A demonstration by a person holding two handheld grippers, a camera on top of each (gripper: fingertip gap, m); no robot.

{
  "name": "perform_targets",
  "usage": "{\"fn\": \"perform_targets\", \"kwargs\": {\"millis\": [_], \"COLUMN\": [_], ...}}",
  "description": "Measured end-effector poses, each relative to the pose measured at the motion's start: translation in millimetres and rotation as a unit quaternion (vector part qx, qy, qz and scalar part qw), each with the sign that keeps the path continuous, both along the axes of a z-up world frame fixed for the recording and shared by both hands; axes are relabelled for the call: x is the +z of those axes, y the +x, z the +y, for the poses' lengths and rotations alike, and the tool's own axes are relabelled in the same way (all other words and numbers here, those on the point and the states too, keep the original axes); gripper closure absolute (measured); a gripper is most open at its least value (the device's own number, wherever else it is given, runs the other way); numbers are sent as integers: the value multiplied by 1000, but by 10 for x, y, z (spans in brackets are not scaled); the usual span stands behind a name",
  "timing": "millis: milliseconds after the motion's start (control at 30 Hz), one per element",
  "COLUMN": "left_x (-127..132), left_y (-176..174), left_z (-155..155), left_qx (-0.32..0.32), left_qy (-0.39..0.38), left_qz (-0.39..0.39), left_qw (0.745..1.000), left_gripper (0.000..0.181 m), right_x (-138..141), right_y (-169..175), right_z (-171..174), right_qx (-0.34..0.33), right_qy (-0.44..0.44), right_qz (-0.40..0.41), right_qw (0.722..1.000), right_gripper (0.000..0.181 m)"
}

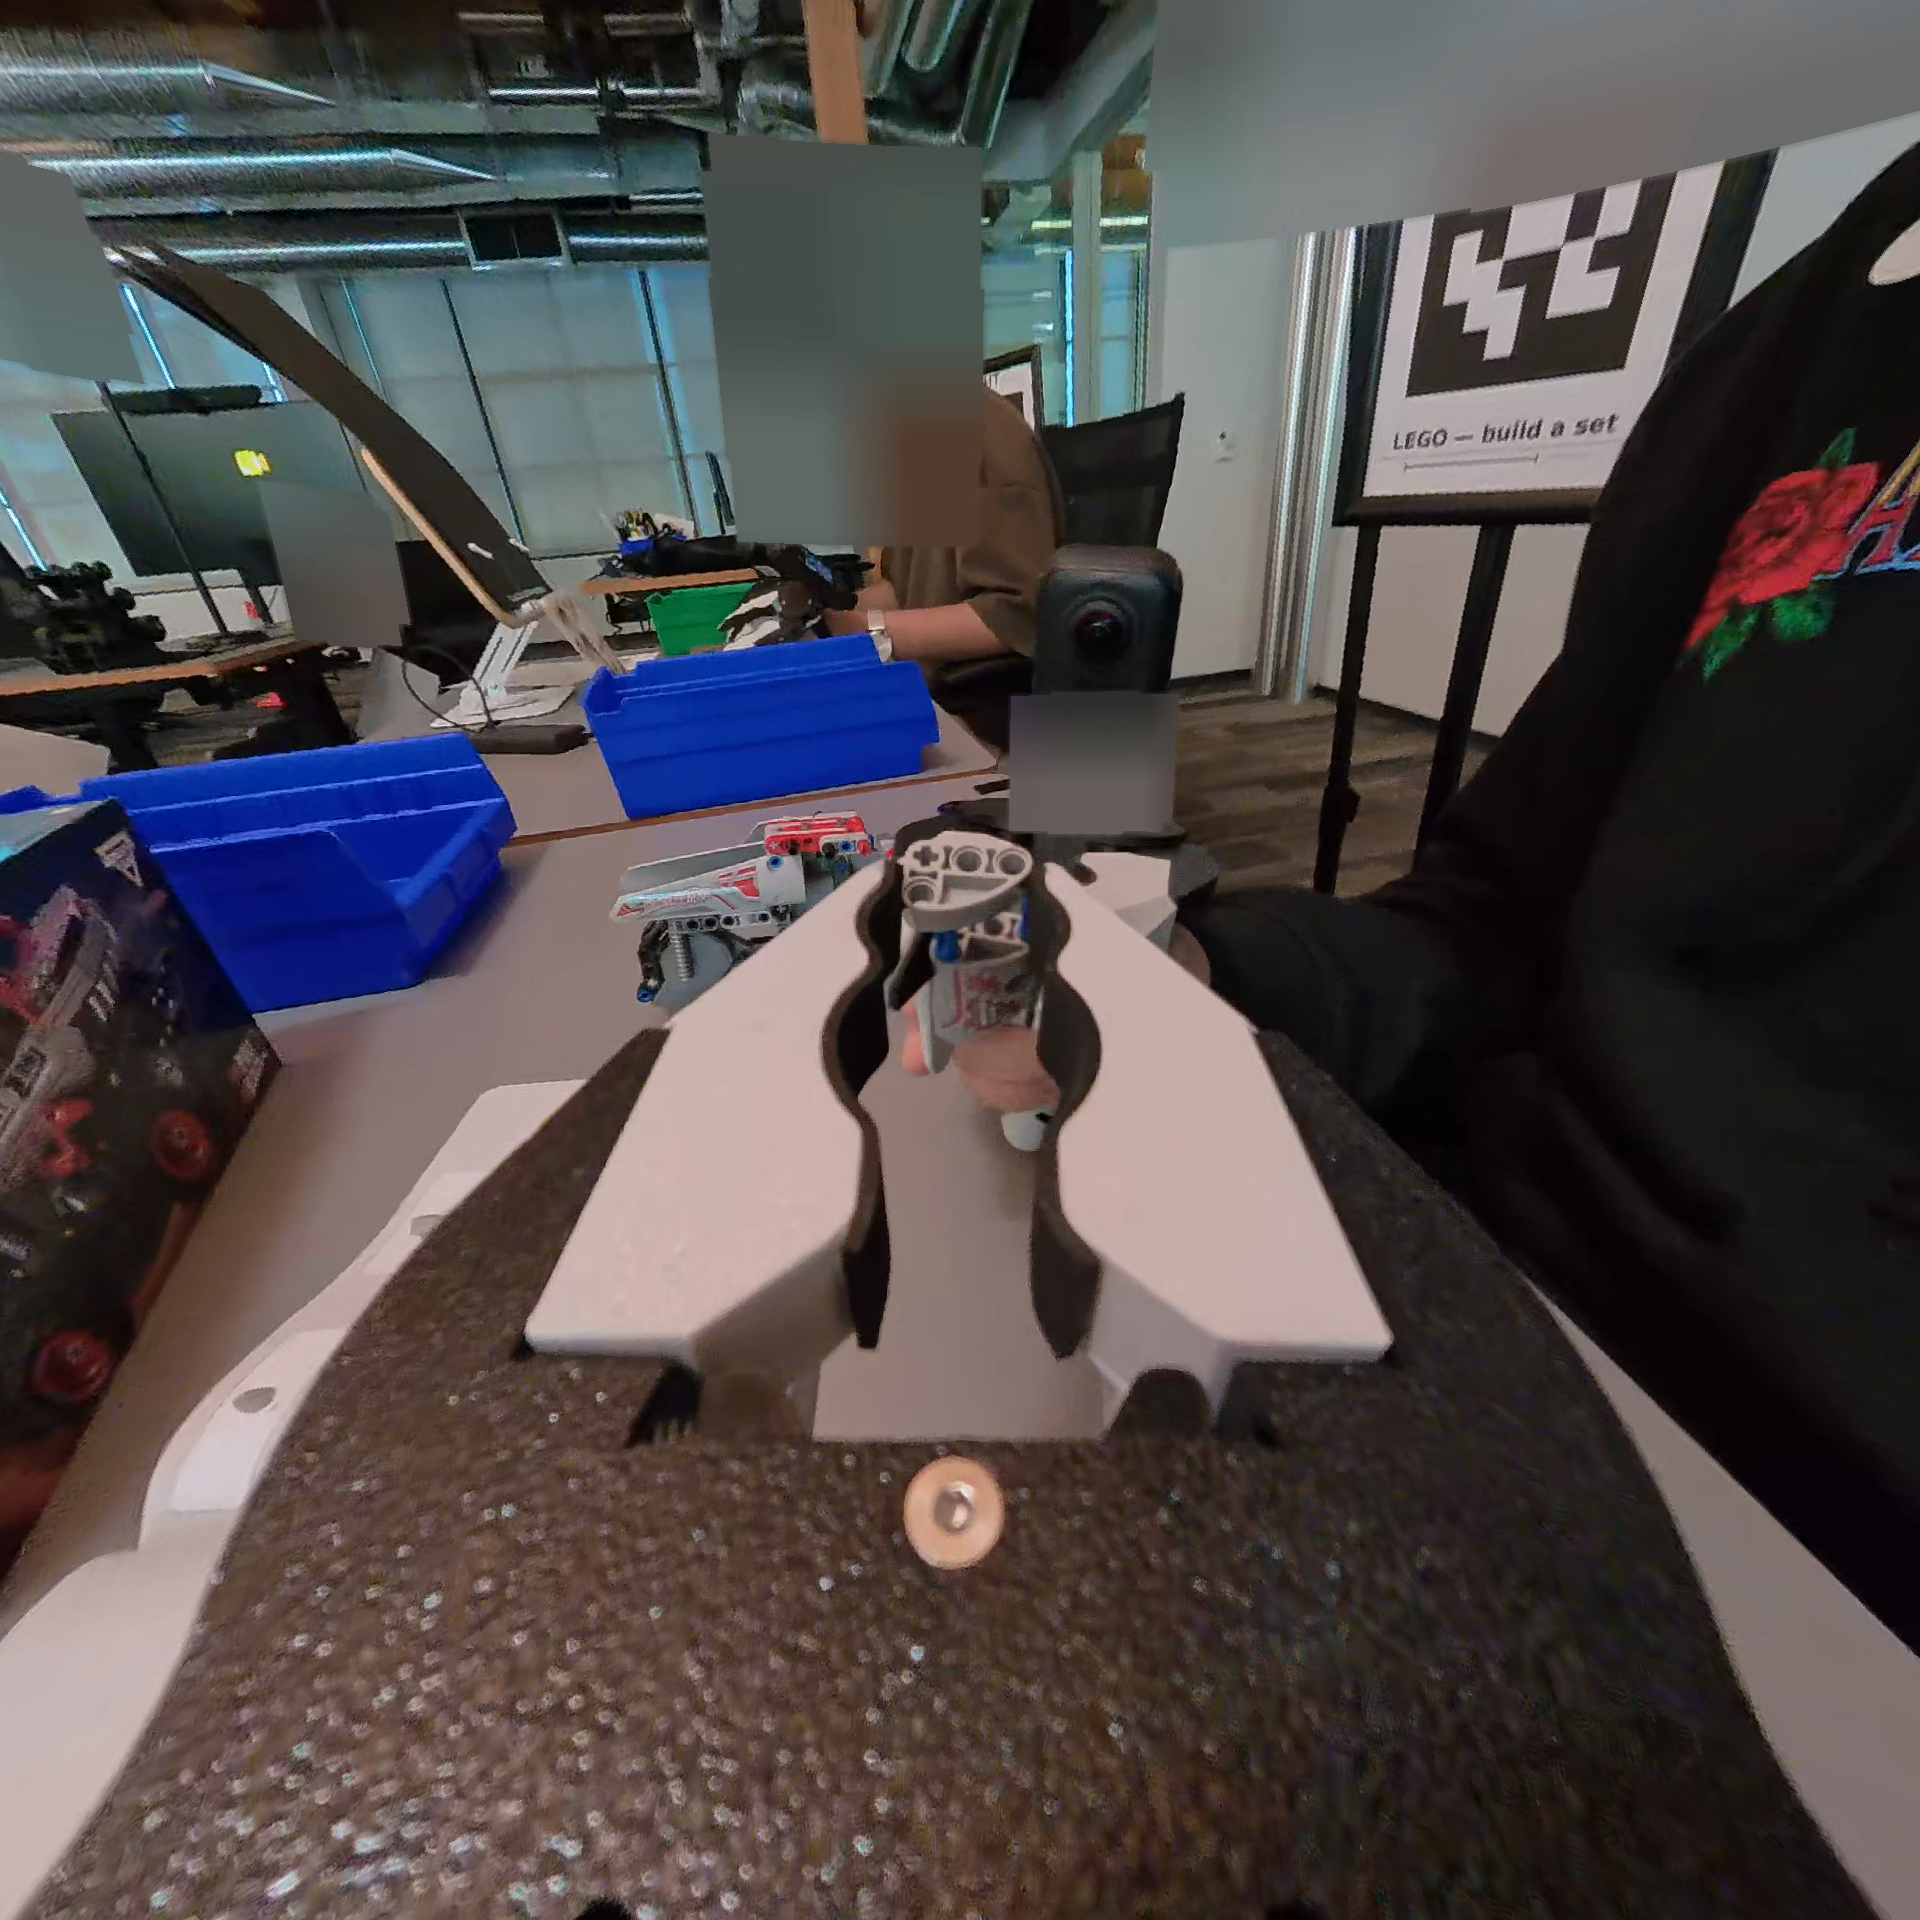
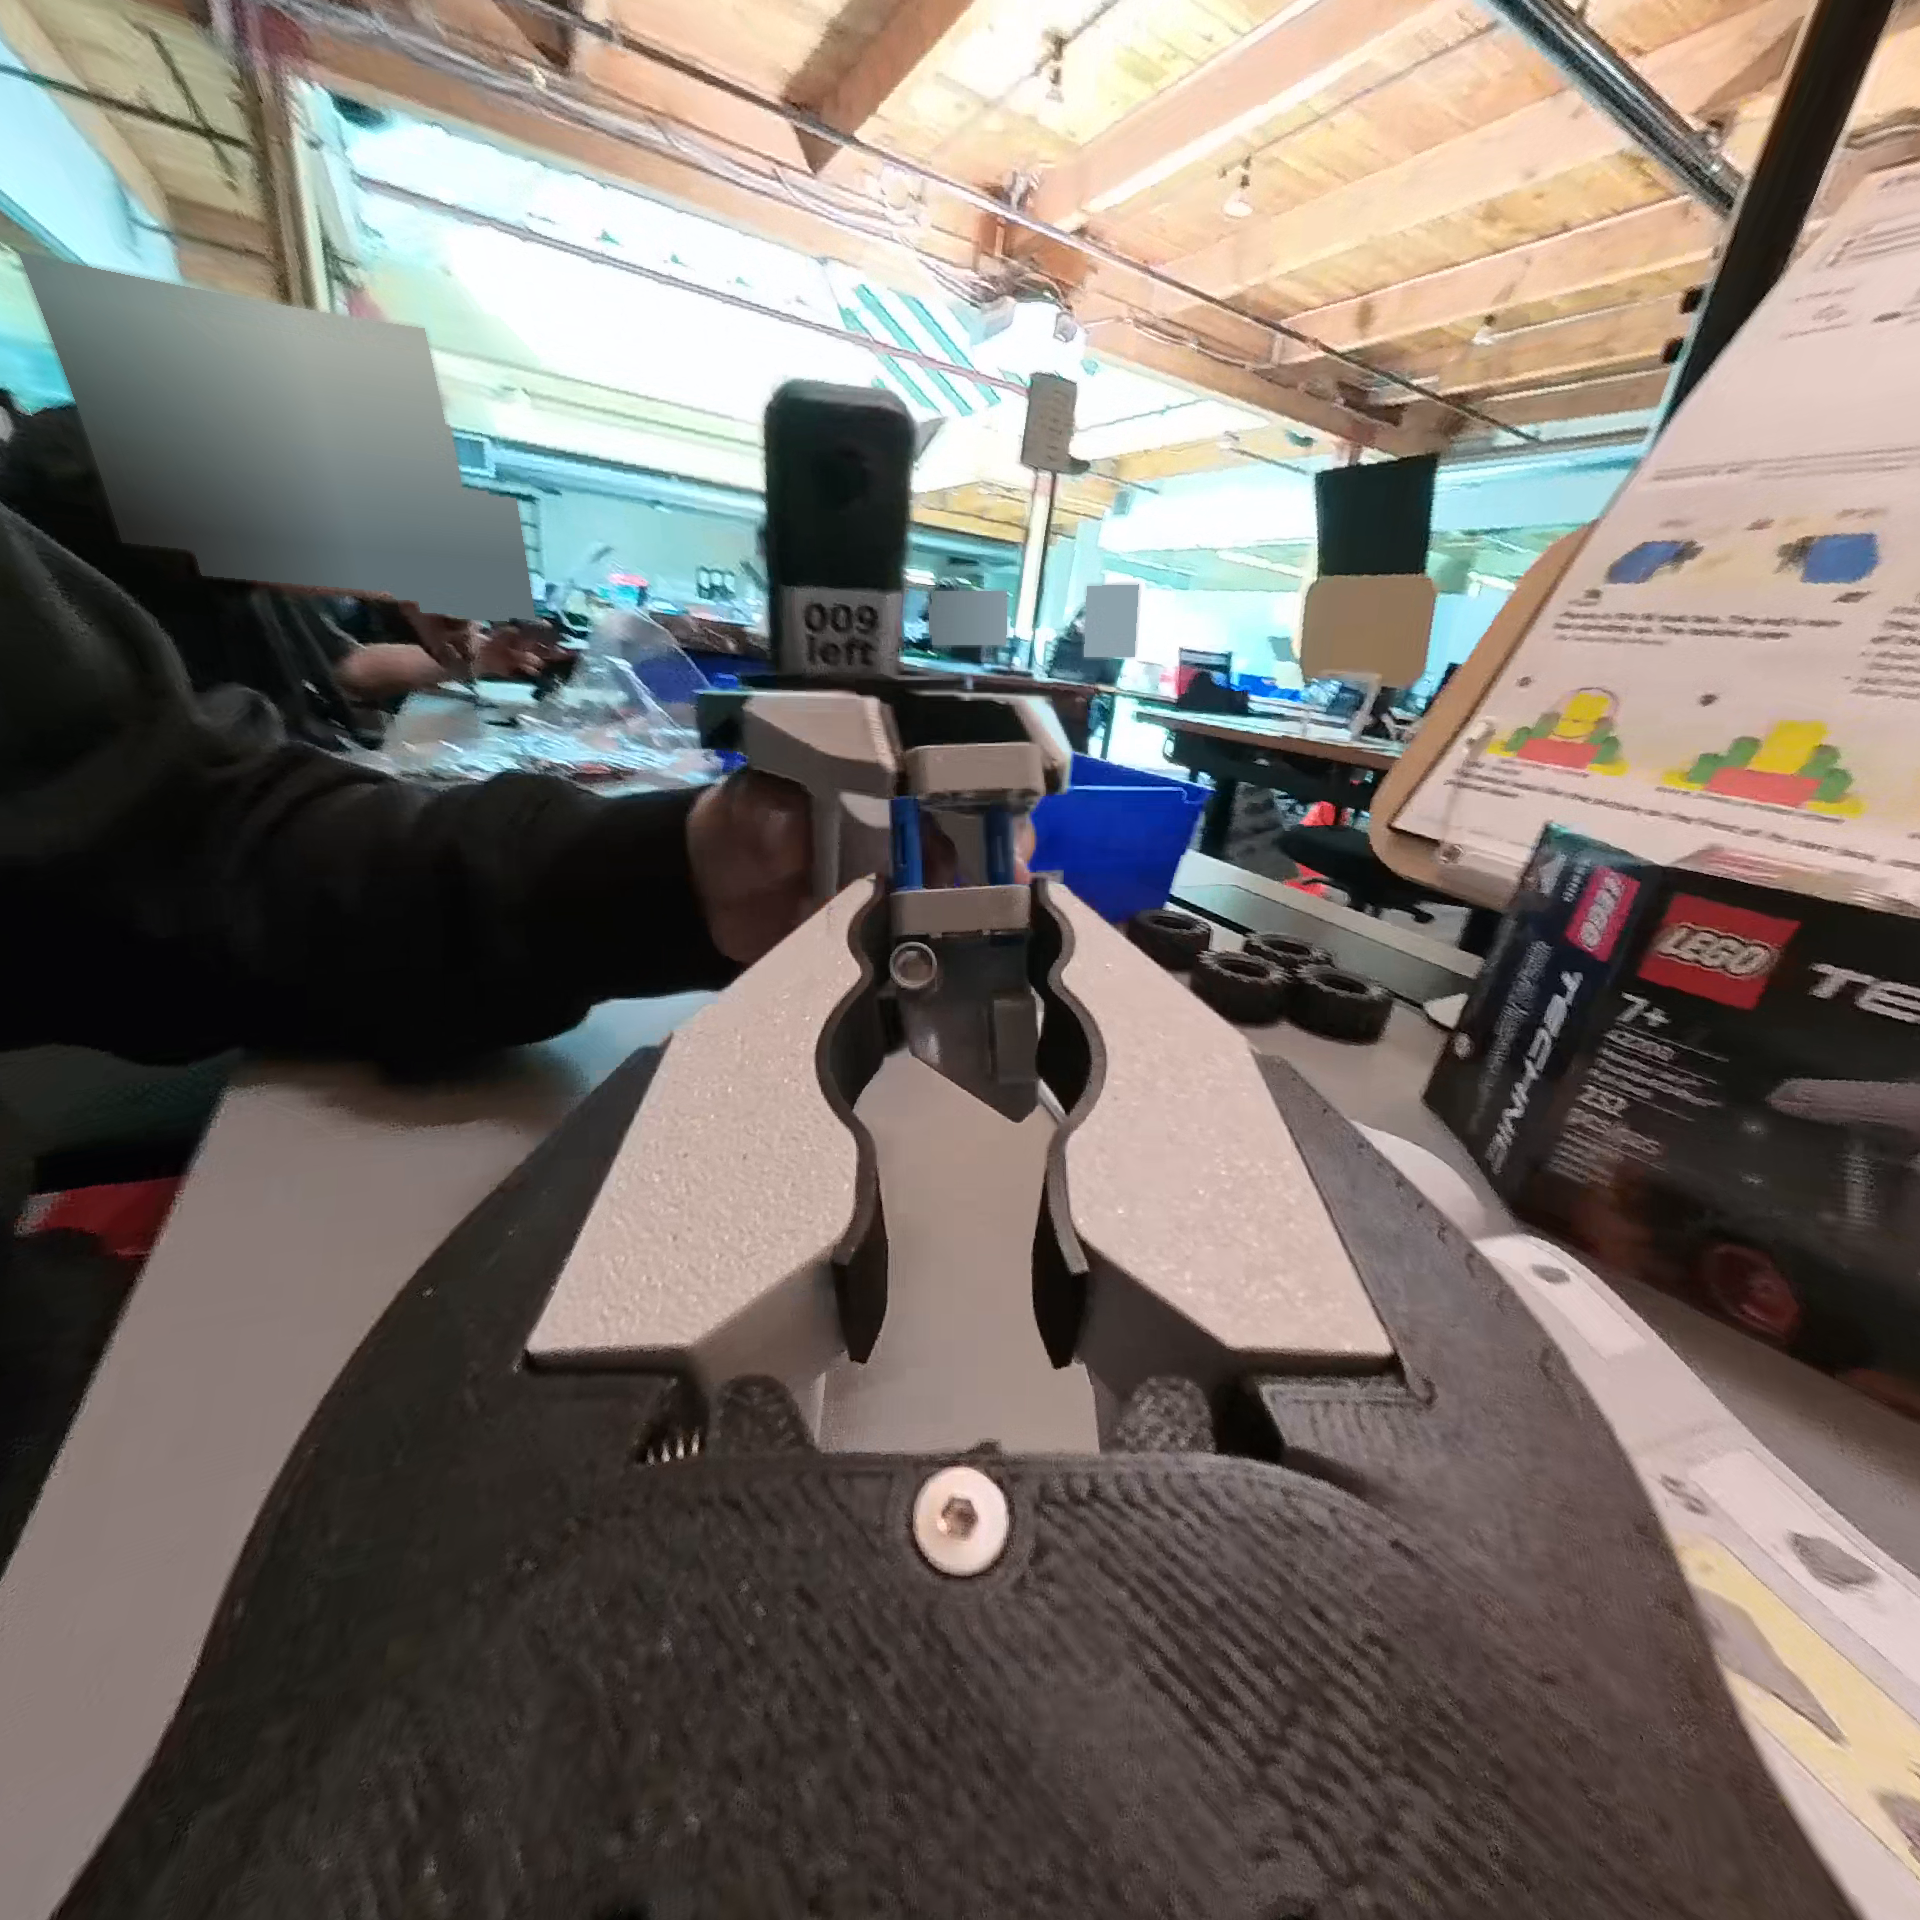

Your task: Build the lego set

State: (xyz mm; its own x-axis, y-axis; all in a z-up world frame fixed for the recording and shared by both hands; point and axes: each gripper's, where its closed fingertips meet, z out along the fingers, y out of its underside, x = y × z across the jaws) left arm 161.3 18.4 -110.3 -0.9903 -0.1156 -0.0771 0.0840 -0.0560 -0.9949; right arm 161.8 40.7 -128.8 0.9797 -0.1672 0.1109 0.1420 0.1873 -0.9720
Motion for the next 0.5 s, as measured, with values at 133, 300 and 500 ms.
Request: {"fn": "perform_targets", "kwargs": {"millis": [133, 300, 500], "left_x": [-6, 8, -15], "left_y": [0, 14, 69], "left_z": [31, 4, -31], "left_qx": [-10, -3, 23], "left_qy": [-5, -27, -34], "left_qz": [8, 33, 42], "left_qw": [1000, 999, 998], "left_gripper": [160, 160, 160], "right_x": [14, 21, -7], "right_y": [-16, 40, 104], "right_z": [1, -12, -35], "right_qx": [24, 11, -14], "right_qy": [11, 15, 6], "right_qz": [29, 37, 32], "right_qw": [999, 999, 999], "right_gripper": [158, 157, 158]}}
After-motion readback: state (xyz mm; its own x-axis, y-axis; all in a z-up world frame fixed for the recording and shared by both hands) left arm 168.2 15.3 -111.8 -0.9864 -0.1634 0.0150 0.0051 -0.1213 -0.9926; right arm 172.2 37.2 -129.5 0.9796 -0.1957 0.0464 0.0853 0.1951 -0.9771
